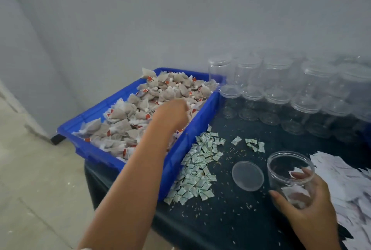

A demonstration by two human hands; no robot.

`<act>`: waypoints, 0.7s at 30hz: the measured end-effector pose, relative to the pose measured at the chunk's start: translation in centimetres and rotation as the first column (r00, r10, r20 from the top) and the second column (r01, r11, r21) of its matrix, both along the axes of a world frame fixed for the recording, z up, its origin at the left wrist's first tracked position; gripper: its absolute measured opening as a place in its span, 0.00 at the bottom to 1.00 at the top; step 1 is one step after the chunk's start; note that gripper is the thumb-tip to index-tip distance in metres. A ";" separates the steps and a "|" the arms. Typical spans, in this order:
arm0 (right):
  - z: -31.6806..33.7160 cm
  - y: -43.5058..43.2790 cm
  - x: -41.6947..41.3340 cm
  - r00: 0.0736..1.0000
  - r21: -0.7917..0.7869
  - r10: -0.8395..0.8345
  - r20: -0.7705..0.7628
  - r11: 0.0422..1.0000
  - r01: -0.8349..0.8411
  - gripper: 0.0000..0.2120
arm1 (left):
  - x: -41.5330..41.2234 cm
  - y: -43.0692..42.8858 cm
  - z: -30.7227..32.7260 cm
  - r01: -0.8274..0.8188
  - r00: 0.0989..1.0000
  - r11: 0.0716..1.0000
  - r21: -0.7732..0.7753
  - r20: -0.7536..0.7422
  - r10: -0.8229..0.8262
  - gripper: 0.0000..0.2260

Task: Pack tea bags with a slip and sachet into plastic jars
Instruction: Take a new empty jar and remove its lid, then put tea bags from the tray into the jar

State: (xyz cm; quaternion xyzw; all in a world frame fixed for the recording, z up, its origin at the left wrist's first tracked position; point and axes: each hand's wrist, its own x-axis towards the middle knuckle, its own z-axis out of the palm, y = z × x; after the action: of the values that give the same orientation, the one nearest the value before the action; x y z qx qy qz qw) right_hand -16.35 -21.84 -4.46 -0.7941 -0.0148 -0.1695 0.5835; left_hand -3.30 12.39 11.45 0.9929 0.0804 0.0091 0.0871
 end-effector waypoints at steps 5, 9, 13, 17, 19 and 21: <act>0.0 0.2 0.1 1.000 0.005 -0.010 0.009 1.000 0.010 0.43 | 0.4 3.5 -2.9 0.160 0.796 0.970 0.182 -0.604 -0.018 0.30; 0.1 0.3 0.1 0.999 0.008 -0.033 -0.003 0.999 0.033 0.43 | 0.6 3.6 -4.0 0.031 0.885 0.999 -0.024 -0.464 -0.039 0.17; 0.2 0.3 0.0 0.999 0.017 -0.036 -0.018 0.999 0.037 0.43 | 0.7 3.8 -4.0 0.046 0.926 0.998 -0.049 -0.373 -0.061 0.13; 0.2 0.0 -0.1 0.999 0.024 -0.034 -0.034 0.999 0.035 0.43 | 0.7 4.8 -3.2 -0.034 0.993 0.973 -0.230 -0.115 0.007 0.07; 0.4 0.0 0.0 0.999 0.021 -0.035 -0.038 0.999 0.036 0.43 | 0.8 4.9 -2.4 -0.059 0.996 0.891 -0.450 0.034 0.084 0.04; 0.5 0.1 -0.1 0.998 0.013 -0.037 -0.041 0.999 0.038 0.43 | 0.9 4.5 -1.6 -0.047 0.985 0.724 -0.688 0.088 0.148 0.05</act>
State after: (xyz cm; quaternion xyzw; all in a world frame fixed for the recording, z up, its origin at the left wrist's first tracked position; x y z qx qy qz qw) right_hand -16.43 -21.79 -3.95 -0.7935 0.0133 -0.1642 0.5858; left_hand -2.40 16.86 9.84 0.8825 0.1240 0.0515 0.4507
